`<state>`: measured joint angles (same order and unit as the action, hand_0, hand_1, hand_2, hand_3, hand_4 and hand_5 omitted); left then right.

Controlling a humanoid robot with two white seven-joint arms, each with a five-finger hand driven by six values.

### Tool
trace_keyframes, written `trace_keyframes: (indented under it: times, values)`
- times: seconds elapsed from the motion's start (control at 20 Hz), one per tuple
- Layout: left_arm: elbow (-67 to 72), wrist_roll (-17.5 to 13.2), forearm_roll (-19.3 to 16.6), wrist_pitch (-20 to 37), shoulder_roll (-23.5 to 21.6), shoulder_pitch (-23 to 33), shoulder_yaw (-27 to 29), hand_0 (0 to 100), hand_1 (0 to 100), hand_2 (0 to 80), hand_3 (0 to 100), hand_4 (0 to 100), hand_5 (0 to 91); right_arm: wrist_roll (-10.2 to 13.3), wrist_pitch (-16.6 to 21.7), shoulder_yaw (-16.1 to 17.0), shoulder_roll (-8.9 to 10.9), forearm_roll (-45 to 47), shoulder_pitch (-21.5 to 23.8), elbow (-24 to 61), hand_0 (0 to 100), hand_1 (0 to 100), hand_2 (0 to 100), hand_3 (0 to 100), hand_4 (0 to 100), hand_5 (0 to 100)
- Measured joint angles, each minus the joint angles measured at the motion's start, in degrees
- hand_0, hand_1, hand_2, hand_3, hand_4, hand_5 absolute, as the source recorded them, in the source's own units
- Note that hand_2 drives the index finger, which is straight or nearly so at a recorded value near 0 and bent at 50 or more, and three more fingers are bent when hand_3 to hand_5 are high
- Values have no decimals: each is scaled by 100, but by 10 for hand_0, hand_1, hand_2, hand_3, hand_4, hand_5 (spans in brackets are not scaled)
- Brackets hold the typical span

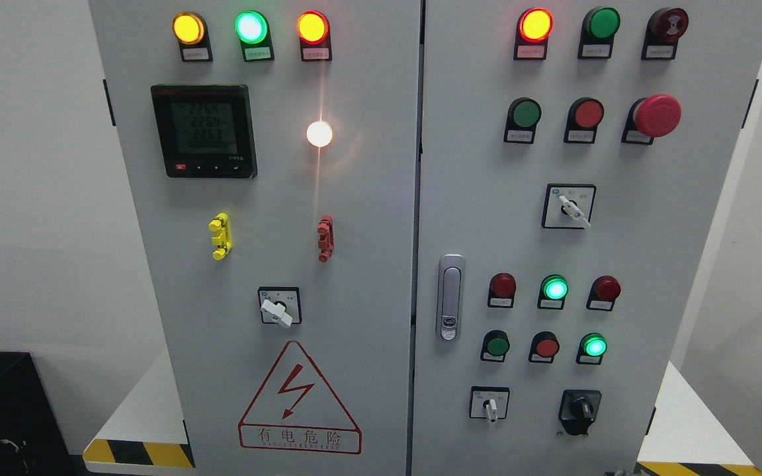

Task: Flip black knob to close circuit
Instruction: 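Reach the right hand up toward the black rotary knob near the cabinet bottom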

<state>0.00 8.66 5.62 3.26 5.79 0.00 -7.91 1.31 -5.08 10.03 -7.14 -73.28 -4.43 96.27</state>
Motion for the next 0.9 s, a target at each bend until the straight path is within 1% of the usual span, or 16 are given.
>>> trace_keyframes:
  times: [0.1,0.25,0.9]
  values:
    - [0,0,0,0,0,0,0,120,556,0,0,0,0,-65,-28,-5,-1,-59,-94,35,0,0,905,1000,990,1000]
    - [0,0,0,0,1,0,0,120,556,0,0,0,0,-91,-66,0,-2,-122,-207,50,0,0,905,1000,990,1000]
    - [0,0,0,0,1,0,0,120,556,0,0,0,0,-113,-145,34,7,-304,-593,-165,0,0,902,1000,986,1000]
